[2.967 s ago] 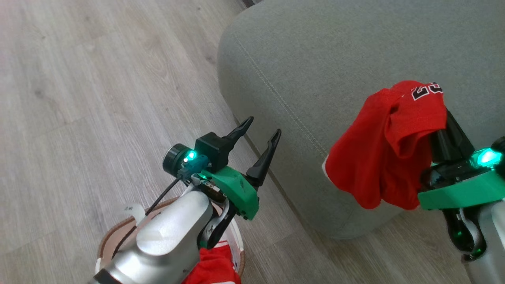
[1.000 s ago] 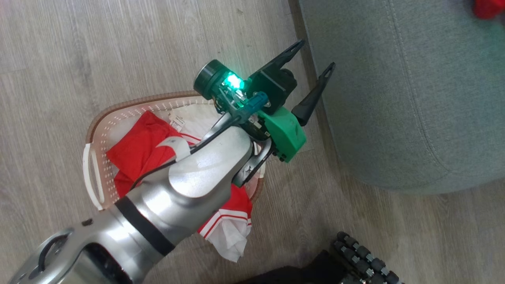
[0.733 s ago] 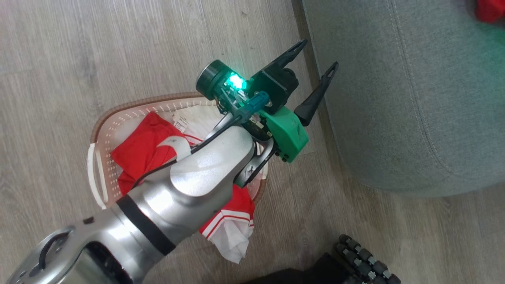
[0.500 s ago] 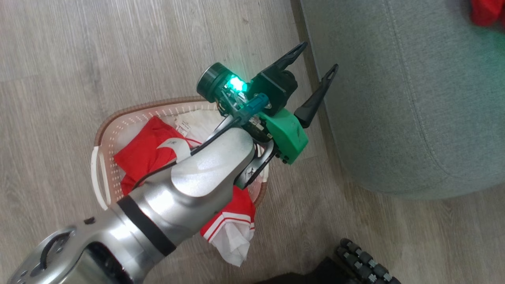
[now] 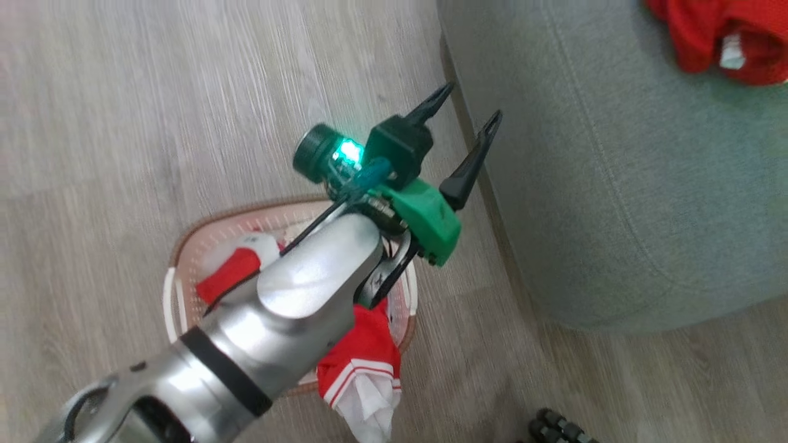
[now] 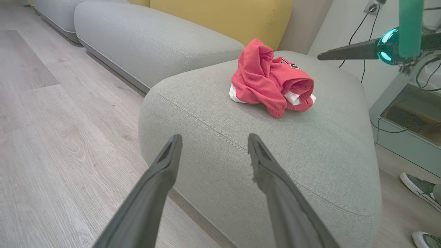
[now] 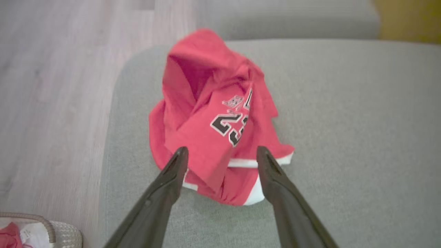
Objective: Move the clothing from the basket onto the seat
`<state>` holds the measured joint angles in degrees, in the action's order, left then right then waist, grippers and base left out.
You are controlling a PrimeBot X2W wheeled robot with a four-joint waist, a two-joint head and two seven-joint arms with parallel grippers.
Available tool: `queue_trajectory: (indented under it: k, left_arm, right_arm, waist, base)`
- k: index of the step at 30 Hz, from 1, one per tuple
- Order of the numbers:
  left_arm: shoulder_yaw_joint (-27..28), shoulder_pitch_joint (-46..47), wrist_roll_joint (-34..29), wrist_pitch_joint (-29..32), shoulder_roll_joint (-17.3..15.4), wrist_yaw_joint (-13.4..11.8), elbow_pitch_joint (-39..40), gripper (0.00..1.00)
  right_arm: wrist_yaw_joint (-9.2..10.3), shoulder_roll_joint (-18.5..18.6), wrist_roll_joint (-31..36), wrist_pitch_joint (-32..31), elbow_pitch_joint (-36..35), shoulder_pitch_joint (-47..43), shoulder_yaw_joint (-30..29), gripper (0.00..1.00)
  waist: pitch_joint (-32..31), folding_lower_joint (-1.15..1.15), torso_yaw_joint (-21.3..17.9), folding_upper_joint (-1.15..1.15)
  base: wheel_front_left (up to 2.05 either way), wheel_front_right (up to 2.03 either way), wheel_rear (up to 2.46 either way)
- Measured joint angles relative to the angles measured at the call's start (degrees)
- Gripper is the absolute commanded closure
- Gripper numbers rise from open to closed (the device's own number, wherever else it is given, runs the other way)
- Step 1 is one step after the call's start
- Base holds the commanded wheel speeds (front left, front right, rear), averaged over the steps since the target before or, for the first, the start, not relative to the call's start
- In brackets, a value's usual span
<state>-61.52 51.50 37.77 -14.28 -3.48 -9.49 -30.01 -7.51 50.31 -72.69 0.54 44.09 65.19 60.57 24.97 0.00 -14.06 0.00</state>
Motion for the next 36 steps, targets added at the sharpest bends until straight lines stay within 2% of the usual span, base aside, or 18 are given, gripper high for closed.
queue_trajectory:
  k: [10,14,17,22,26,31,36]
  left_arm:
    - [7.4,-9.6,-0.8,0.0,-2.9,-0.6,6.3,0.00]
    - [10.4,-14.7,-1.3,0.0,-4.1,-0.7,8.7,0.00]
    - [12.9,-18.7,-1.5,0.0,-5.4,-1.7,11.2,0.00]
    - [16.8,-24.6,-2.9,0.0,-8.1,-3.2,14.2,0.00]
    - [19.8,-28.7,-3.8,0.0,-9.3,-4.3,16.6,0.00]
    - [23.7,-32.7,-5.0,0.0,-10.2,-5.7,19.1,0.00]
    - [27.0,-36.4,-6.5,0.0,-10.6,-5.7,20.8,0.00]
  right_arm:
    - [0.01,4.9,-2.0,10.5,-4.9,-0.4,3.3,0.00]
    - [0.01,5.5,-1.9,12.9,-5.8,-2.5,3.4,0.00]
    - [0.01,5.4,-0.9,13.7,-5.8,-5.0,2.1,0.00]
    - [0.01,3.9,4.3,13.9,-8.0,-11.2,-10.1,0.00]
    - [0.01,1.1,9.6,13.9,-10.6,-21.1,-21.2,0.00]
    - [0.01,-5.1,18.5,13.9,-15.0,-34.9,-34.2,0.00]
    - [0.01,-12.1,27.2,13.9,-21.4,-45.9,-46.4,0.00]
  waist:
    - [-8.7,0.00,2.1,0.00]
    - [-12.1,0.00,3.9,0.00]
    - [-14.2,0.00,5.6,0.00]
    - [-16.7,0.00,8.8,0.00]
    - [-18.4,0.00,11.1,0.00]
    - [-20.4,0.00,13.1,0.00]
    - [-21.7,0.00,14.8,0.00]
  base:
    - [0.00,0.00,0.00]
    - [0.00,0.00,0.00]
    - [0.00,0.00,0.00]
    - [0.00,0.00,0.00]
    - [0.00,0.00,0.00]
    - [0.00,0.00,0.00]
    - [0.00,0.00,0.00]
